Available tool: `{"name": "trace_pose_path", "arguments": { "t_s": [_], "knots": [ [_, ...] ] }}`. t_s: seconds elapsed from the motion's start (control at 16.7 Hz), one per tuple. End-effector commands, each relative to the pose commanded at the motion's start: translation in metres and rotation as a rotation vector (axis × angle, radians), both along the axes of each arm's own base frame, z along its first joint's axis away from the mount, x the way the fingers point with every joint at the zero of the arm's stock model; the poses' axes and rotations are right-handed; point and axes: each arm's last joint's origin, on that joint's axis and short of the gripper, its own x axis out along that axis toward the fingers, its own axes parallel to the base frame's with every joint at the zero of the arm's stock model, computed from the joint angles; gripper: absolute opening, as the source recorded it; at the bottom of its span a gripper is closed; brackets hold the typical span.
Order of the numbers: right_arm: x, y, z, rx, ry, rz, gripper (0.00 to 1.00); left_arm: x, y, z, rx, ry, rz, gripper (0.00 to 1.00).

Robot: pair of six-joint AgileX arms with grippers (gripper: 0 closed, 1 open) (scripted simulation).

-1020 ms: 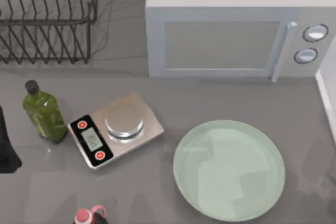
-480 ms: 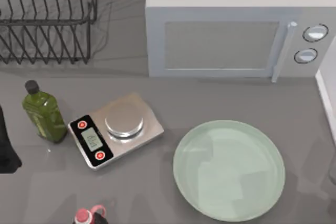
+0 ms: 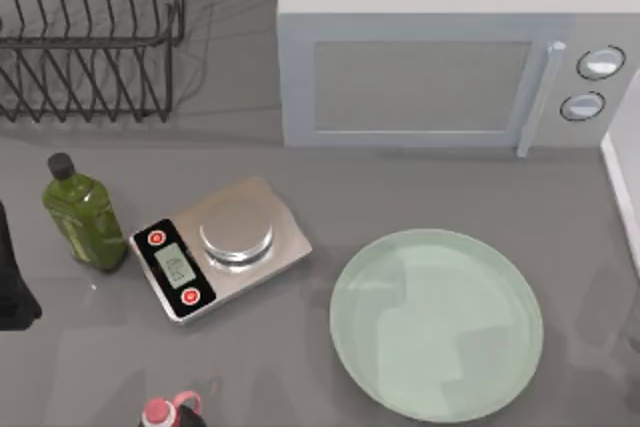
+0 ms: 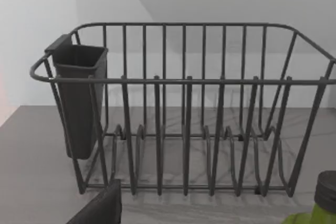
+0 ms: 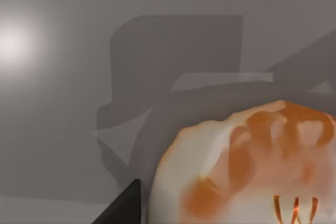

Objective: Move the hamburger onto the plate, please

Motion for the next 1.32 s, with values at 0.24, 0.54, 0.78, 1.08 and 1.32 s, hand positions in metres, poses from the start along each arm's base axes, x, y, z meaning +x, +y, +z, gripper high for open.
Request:
{"name": "trace_pose_path", "arguments": {
  "t_s": [0.24, 0.54, 0.78, 1.08, 1.32],
  "knots": [
    [0.007, 0.0, 0.025, 0.0, -0.007, 0.005, 0.0, 0.0, 0.0, 0.0, 0.0, 0.0, 0.0, 1.0],
    [0.003, 0.0, 0.079, -0.001, 0.026, 0.004, 0.0, 0.0, 0.0, 0.0, 0.0, 0.0, 0.0, 1.0],
    [0.0, 0.0, 0.099, 0.0, 0.0, -0.001, 0.0, 0.0, 0.0, 0.0, 0.0, 0.0, 0.0, 1.0],
    [0.001, 0.003, 0.098, -0.001, 0.005, -0.002, 0.0, 0.0, 0.0, 0.0, 0.0, 0.0, 0.0, 1.0],
    [0.016, 0.03, 0.103, -0.009, 0.004, -0.028, 0.0, 0.0, 0.0, 0.0, 0.0, 0.0, 0.0, 1.0]
  ]
}}
